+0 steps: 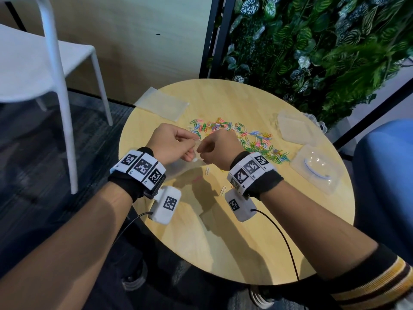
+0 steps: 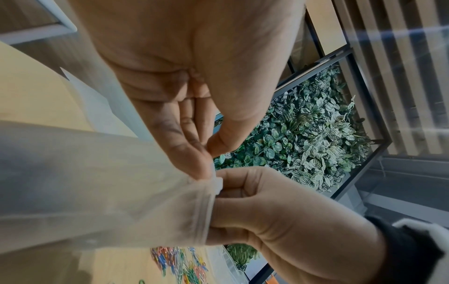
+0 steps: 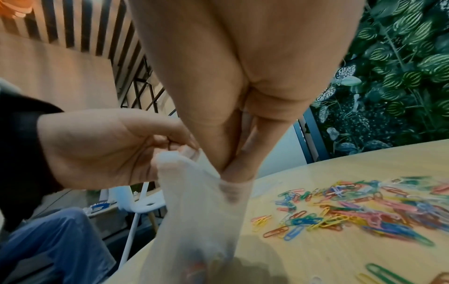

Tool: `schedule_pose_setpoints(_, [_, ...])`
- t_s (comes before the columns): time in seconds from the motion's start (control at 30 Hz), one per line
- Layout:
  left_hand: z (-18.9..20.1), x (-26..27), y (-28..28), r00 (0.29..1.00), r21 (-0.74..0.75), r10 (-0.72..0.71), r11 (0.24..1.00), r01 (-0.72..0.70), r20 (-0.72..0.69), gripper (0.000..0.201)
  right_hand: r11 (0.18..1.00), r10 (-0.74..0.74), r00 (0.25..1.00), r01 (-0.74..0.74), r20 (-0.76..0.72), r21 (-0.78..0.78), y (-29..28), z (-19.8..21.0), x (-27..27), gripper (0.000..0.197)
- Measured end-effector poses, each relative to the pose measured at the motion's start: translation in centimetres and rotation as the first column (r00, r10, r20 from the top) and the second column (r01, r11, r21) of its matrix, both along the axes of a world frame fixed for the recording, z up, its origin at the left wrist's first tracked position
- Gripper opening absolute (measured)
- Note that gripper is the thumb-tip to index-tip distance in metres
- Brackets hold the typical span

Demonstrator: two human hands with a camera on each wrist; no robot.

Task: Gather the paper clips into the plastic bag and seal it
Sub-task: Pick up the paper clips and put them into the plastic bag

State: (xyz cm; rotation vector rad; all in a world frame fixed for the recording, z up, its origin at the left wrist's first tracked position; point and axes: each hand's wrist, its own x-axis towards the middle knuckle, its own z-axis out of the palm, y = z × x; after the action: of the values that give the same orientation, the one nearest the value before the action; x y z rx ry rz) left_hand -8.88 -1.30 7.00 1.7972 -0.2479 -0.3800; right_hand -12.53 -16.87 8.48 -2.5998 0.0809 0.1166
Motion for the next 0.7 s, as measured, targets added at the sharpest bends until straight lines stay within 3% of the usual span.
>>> schedule_pose_setpoints(0.13, [0.0, 0.2, 0.4, 0.999, 0.005, 0.025, 1.000, -0.026, 0.022, 0.019, 0.991, -0.135, 0.950, 0.129, 0.281, 0.040, -1.4, -0.9, -0.6, 0.026])
schedule_pose_setpoints(0.2, [0.0, 0.5, 0.7, 0.998, 0.004, 0.045, 0.999, -0.045, 0.034, 0.019, 0.981, -0.150, 0.967, 0.171, 0.206, -0.089, -1.9, -1.9, -1.4, 0.032])
schedule_pose_setpoints(0.27, [-0.1, 1.0, 1.0, 0.997, 0.000, 0.062, 0.998, -0.062, 0.036, 0.019, 0.967, 0.061, 0.998, -0.054, 0.021, -0.248, -1.2, -4.1, -3.0, 0.035])
schedule_pose_setpoints(0.33, [-0.1, 1.4, 1.2, 0.996, -0.002, 0.082, 0.997, -0.082, 0.028, 0.020, 0.831, 0.395, 0.915, -0.394, -0.083, -0.392, -0.1, -6.7, -4.6, 0.048])
schedule_pose_setpoints(0.37, [-0.1, 1.5, 1.3, 0.996, -0.001, 0.088, 0.996, -0.088, 0.025, 0.020, 0.745, 0.476, 0.863, -0.497, -0.168, -0.445, -0.1, -7.8, -5.0, 0.054])
schedule_pose_setpoints(0.43, [0.0, 1.4, 1.5, 0.996, 0.001, 0.091, 0.996, -0.091, 0.022, 0.019, 0.670, 0.431, 0.846, -0.534, -0.315, -0.516, -1.2, -8.8, -4.6, 0.060])
schedule_pose_setpoints(0.57, [-0.2, 1.0, 1.6, 0.997, 0.007, 0.077, 0.997, -0.077, 0.014, 0.019, 0.684, 0.200, 0.907, -0.400, -0.371, -0.610, -6.0, -8.3, -3.8, 0.062])
schedule_pose_setpoints(0.7, [-0.2, 1.2, 1.4, 0.997, 0.012, 0.077, 0.997, -0.077, 0.007, 0.019, 0.800, 0.116, 0.895, -0.341, -0.431, -0.493, -9.4, -8.6, -5.2, 0.064])
